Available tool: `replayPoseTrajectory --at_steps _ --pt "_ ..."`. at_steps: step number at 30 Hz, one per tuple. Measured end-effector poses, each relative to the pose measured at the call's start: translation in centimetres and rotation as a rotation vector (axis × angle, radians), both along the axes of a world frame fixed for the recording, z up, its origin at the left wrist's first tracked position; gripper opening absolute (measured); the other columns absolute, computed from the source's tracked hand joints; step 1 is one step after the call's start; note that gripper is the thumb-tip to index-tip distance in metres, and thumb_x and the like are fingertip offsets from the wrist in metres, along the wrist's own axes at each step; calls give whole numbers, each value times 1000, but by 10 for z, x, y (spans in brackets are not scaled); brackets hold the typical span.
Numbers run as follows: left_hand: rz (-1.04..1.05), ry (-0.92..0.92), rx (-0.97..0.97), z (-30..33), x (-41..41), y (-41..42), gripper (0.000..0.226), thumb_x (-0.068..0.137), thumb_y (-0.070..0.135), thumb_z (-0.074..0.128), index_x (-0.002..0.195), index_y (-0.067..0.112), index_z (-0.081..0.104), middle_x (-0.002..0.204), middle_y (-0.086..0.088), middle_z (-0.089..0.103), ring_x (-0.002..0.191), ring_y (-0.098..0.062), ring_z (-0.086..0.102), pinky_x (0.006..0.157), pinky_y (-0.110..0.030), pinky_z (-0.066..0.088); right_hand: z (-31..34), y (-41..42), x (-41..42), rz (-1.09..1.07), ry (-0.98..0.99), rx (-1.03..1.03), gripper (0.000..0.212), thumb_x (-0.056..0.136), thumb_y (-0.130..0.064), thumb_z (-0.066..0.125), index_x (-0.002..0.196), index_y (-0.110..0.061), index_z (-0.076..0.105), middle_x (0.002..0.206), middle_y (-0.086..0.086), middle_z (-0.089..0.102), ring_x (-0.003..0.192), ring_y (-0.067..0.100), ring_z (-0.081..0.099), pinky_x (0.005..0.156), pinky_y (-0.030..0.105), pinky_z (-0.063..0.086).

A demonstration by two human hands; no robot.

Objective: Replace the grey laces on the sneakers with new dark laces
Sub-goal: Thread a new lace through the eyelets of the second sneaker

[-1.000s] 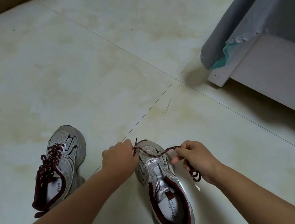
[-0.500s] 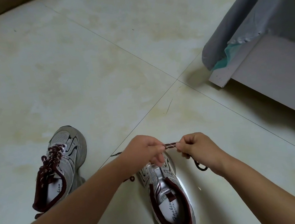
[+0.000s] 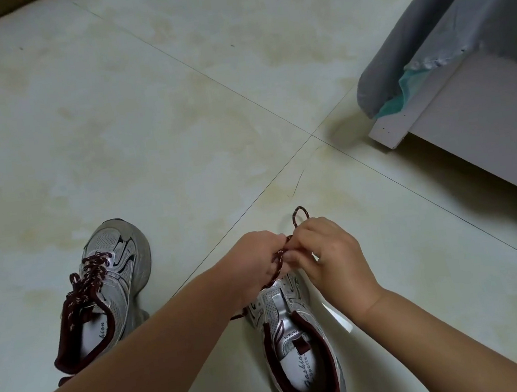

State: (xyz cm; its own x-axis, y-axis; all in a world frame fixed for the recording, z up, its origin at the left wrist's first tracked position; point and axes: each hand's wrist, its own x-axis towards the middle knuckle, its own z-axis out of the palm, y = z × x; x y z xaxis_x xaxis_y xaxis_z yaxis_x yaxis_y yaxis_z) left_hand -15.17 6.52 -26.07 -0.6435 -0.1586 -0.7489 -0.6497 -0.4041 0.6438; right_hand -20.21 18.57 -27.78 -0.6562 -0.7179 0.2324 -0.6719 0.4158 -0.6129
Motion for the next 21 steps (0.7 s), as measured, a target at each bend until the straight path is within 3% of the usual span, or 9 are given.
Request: replayPoseTrajectory --at_steps 3,4,6,8,9,12,14,17,21 --pt "26 -19 -70 3 2 -3 26 94 9 43 71 7 54 68 -10 61 58 -16 62 58 -25 48 3 -1 1 -136 -400 -106 18 85 -13 61 69 -19 56 73 0 62 73 9 53 67 18 40" --pt "24 -25 -217 1 3 -5 18 94 12 46 80 7 56 79 -8 66 69 -18 63 67 -29 52 4 0 0 -199 -560 -141 22 85 -10 62 68 -20 54 73 6 64 73 12 56 68 21 42" --pt "-115 -91 -735 -6 9 -11 13 91 22 53 102 14 53 101 0 58 91 -19 55 85 -35 46 1 5 -4 -248 -704 -123 22 84 -7 63 68 -19 54 69 12 61 68 21 55 66 28 43" --pt "-217 -95 -1144 -10 18 -15 18 89 28 55 105 21 51 100 5 43 98 -16 45 88 -32 38 -3 11 -7 -197 -694 13 21 85 -7 60 73 -23 56 61 0 54 60 10 49 61 20 39" --pt "-232 -54 -1229 -8 21 -14 11 88 29 56 97 23 52 94 7 41 94 -14 43 86 -30 36 -5 14 -6 -163 -657 99 21 87 -7 58 75 -25 58 59 -7 51 55 3 47 56 13 35" --pt "-395 -10 -1277 -9 34 3 15 85 32 55 74 24 59 83 8 51 85 -13 51 83 -30 39 -15 18 -3 -95 -536 289 16 88 -14 58 81 -25 66 60 -13 54 52 0 50 57 17 36" --pt "-521 -44 -1238 -15 43 15 15 85 34 55 82 26 67 95 8 58 92 -12 54 87 -29 39 -17 19 0 -70 -485 363 12 87 -19 60 85 -24 70 66 -13 59 58 1 51 59 19 38" --pt "-506 -76 -1171 -25 51 24 17 85 33 59 99 33 68 110 11 56 104 -9 51 92 -25 36 -17 17 1 -12 -379 439 15 87 -21 57 91 -25 70 83 -7 68 78 13 60 69 24 44" --pt "-439 -124 -1193 -29 47 28 14 85 33 59 93 32 70 103 9 57 99 -10 51 82 -22 32 -16 13 1 68 -191 579 20 88 -22 48 94 -22 66 90 -1 68 87 21 59 72 29 45"
